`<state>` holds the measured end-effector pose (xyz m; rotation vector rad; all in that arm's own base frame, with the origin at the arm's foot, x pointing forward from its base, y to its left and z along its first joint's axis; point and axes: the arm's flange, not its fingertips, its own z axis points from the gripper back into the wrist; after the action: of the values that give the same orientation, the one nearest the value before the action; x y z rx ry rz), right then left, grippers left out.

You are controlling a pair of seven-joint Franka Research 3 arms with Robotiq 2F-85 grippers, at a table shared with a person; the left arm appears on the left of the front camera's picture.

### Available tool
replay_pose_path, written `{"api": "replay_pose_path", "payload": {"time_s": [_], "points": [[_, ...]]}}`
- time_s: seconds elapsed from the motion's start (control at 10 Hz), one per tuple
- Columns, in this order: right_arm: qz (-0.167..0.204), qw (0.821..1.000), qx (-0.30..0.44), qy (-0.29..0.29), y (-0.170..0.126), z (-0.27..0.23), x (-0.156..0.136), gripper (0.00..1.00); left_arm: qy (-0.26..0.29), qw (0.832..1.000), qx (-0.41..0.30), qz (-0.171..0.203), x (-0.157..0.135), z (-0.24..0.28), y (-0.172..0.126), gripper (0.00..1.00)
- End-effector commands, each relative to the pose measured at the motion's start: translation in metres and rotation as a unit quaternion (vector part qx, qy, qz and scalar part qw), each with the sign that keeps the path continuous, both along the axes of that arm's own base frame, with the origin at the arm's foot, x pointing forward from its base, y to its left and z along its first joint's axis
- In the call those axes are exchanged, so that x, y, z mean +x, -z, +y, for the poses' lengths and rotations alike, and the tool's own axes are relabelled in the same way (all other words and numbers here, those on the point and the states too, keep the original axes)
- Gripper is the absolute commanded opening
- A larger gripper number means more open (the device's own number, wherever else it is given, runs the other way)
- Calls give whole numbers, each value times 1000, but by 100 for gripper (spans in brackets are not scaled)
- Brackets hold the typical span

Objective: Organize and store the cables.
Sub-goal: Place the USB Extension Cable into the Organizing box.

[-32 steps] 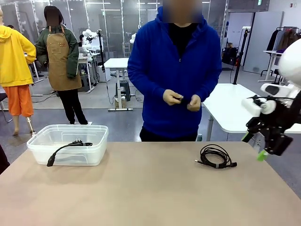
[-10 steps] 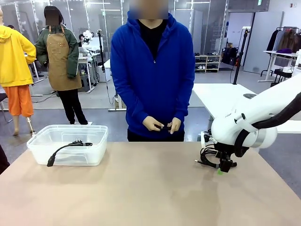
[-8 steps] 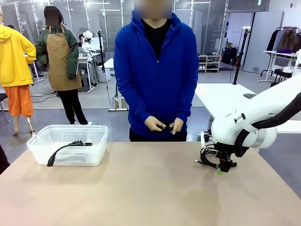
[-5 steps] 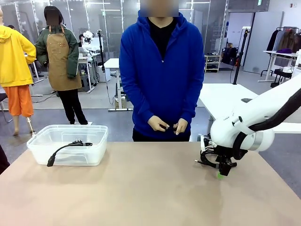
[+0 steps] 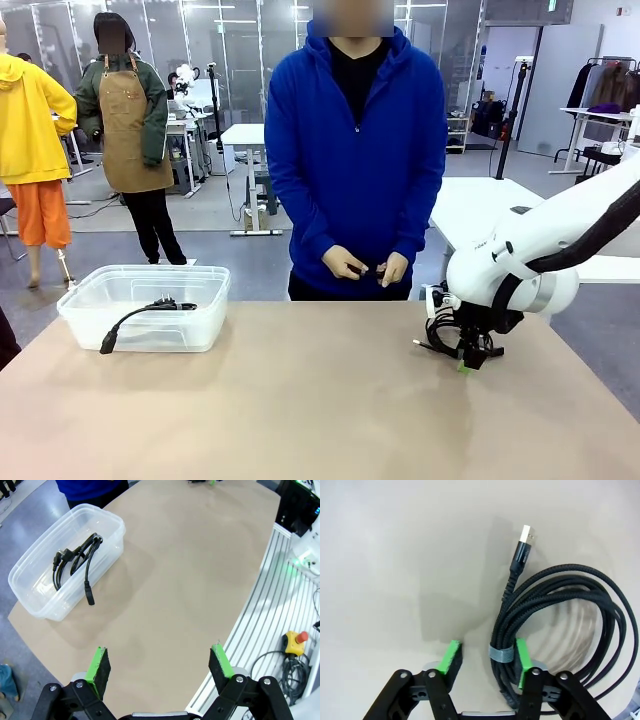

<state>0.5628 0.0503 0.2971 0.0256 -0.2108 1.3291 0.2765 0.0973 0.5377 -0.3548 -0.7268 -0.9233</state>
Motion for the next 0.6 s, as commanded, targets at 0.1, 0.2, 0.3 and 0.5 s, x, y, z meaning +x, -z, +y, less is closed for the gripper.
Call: {"api": "replay_pose_path", "payload": {"time_s": [0.1,0.2,0.3,0.5], "points": [[20,1000,-18,-5,-1,2,10,4,6,1000,1,1,-1,-1,-1,100],[24,1000,-15,0,-1,3,11,0,6,1000,1,1,-1,-1,-1,100],[27,999,-19,0,-3,4,10,0,6,1000,1,1,-1,-1,-1,100],[26,999,-16,11,-14,5,7,0,6,1000,1,1,-1,-1,-1,100]]}}
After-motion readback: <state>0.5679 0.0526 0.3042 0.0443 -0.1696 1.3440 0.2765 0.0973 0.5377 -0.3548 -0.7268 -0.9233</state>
